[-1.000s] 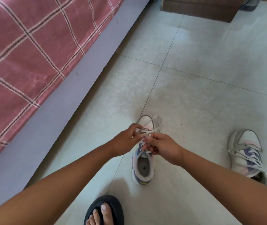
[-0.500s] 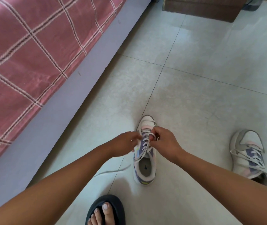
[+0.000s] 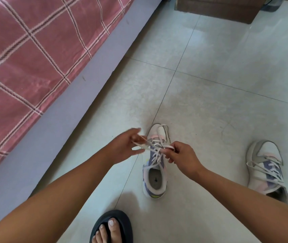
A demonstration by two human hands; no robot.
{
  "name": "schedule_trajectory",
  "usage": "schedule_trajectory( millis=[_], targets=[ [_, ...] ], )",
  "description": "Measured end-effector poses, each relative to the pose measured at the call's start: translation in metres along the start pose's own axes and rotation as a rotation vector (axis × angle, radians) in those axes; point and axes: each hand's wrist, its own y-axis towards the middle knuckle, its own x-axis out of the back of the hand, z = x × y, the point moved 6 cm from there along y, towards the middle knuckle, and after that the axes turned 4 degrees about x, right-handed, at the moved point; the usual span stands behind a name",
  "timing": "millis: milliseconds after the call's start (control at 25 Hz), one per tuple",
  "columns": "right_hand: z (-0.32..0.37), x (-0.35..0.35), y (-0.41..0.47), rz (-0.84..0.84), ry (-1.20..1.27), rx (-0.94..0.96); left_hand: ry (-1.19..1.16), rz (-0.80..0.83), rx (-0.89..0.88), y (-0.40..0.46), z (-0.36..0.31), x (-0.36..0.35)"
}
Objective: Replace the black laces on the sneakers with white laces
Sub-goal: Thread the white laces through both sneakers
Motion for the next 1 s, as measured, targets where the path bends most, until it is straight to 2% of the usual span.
schedule_trajectory(
  millis=[80,120,240,320,400,480,520,560,600,720,760,880,1000],
  targets=[
    [-0.002,0.004,-0.002,0.051,-0.013,-0.008,-0.39,-0.007,-0.107,-0.006,-0.009,0.024],
    [-0.003,0.007,-0.003,0.086,-0.058,-0.001,-0.484,-0.083,-0.146,-0.008,-0.01,0.041],
    [-0.006,0.024,-0.006,0.195,-0.299,0.009,-0.495,-0.499,-0.13,-0.02,0.007,0.095],
    [-0.004,0.035,-0.006,0.207,-0.351,0.006,-0.449,-0.671,-0.067,-0.027,0.02,0.116],
    [0.001,0.035,-0.008,0.243,-0.225,-0.031,-0.238,-0.65,-0.018,-0.025,0.021,0.11],
    [0.004,0.024,-0.014,0.308,0.027,-0.156,0.371,-0.64,0.091,-0.017,0.02,0.093],
    [0.004,0.018,-0.018,0.32,0.123,-0.212,0.7,-0.685,0.085,-0.016,0.014,0.082],
    [0.004,0.013,-0.02,0.306,0.188,-0.249,0.926,-0.718,0.034,-0.017,0.007,0.066],
    [0.003,0.008,-0.022,0.273,0.254,-0.282,1.044,-0.688,-0.019,-0.015,0.004,0.05],
    [0.003,-0.005,-0.024,0.139,0.502,-0.398,0.931,-0.421,0.05,-0.001,0.021,0.002],
    [0.005,-0.007,-0.024,0.111,0.509,-0.407,0.935,-0.383,0.077,0.004,0.025,-0.009],
    [0.012,-0.01,-0.02,0.068,0.303,-0.311,0.98,-0.36,0.052,0.015,0.018,-0.027],
    [0.019,-0.012,-0.014,0.033,0.322,-0.242,0.639,-0.237,0.057,0.016,0.015,-0.032]
  ],
)
